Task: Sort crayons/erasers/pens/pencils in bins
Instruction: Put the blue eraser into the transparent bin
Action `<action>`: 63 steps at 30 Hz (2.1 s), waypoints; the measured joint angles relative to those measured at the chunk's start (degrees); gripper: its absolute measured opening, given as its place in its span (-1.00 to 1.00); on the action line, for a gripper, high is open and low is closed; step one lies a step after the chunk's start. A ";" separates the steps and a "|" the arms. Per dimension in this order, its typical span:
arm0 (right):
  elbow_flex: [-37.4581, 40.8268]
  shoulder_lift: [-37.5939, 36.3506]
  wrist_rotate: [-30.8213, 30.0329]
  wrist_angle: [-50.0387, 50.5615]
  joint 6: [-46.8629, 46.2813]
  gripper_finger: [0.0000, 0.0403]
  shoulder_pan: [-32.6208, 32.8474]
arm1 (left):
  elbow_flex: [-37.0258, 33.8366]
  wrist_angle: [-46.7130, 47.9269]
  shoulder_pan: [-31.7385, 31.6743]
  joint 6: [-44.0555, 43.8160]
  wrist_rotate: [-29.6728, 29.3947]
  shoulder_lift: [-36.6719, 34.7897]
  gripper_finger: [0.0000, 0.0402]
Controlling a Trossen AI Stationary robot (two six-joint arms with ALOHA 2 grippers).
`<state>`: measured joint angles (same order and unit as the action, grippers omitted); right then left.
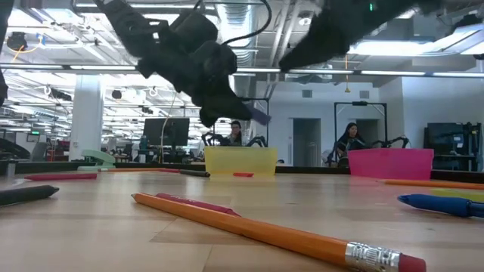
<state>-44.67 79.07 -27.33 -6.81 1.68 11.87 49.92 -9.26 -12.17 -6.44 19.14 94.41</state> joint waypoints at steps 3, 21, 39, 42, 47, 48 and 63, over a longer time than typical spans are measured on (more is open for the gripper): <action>5.44 0.08 0.00 -8.37 -1.65 -0.25 0.62 | 2.40 9.69 1.33 6.46 -3.27 -1.72 -0.96; 30.49 6.87 0.21 -55.45 -7.70 -0.89 -2.21 | 14.86 52.25 10.50 10.36 -14.99 -6.79 -0.95; 30.21 16.93 0.24 -65.70 -6.18 -0.96 -4.21 | 21.98 91.14 35.91 -23.16 3.44 -9.69 -0.97; 30.19 16.93 0.24 -65.52 -6.18 -0.98 -4.21 | 21.99 89.16 39.54 -30.06 4.27 -11.45 -0.98; 30.19 16.93 0.26 -65.44 -6.20 -0.97 -4.21 | 16.79 84.66 43.37 -37.03 2.89 -13.23 -0.98; 30.19 16.91 0.26 -65.44 -6.19 -0.96 -4.21 | 14.90 82.10 44.08 -37.44 2.52 -13.55 -0.98; 30.19 16.91 0.26 -65.27 -6.24 -0.97 -4.21 | -4.35 63.32 48.25 -35.03 7.63 -14.60 -0.98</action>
<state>-14.48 95.98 -27.07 -72.07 -4.56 7.66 45.57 54.05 36.07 -41.47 26.76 79.81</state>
